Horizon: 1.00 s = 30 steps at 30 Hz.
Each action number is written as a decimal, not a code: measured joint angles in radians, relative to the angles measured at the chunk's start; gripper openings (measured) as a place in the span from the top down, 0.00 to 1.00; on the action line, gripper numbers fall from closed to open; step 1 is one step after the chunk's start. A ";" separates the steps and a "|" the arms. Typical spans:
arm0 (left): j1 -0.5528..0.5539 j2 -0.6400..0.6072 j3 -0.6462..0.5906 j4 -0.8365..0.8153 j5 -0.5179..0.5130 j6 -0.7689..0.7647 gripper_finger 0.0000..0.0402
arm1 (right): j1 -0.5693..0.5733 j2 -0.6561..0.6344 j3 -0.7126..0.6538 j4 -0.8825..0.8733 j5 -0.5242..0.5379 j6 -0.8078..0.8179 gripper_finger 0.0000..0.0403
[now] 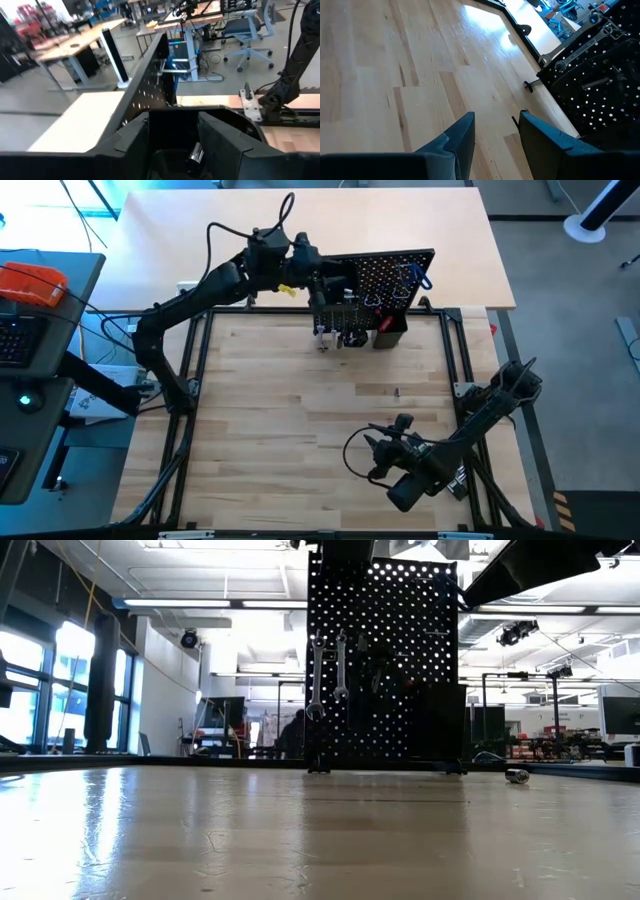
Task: Hang tools onto peg board
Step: Put the silver socket into the top black bin on the peg board
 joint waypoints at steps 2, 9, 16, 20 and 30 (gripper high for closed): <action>-0.009 -0.015 0.000 -0.002 -0.011 0.024 0.60 | 0.000 0.000 0.000 -0.016 0.000 0.038 0.64; -0.076 -0.104 0.000 -0.040 -0.048 0.096 0.59 | 0.000 0.000 0.000 -0.278 -0.081 0.404 0.64; -0.177 -0.186 0.000 -0.221 -0.066 0.089 0.59 | 0.008 0.000 0.000 -0.460 -0.251 0.553 0.64; -0.236 -0.193 0.000 -0.307 -0.067 0.044 0.59 | 0.013 0.000 0.000 -0.496 -0.286 0.559 0.64; -0.395 -0.188 -0.116 -0.177 -0.075 -0.062 0.59 | -0.006 0.000 0.000 -0.587 -0.437 0.591 0.64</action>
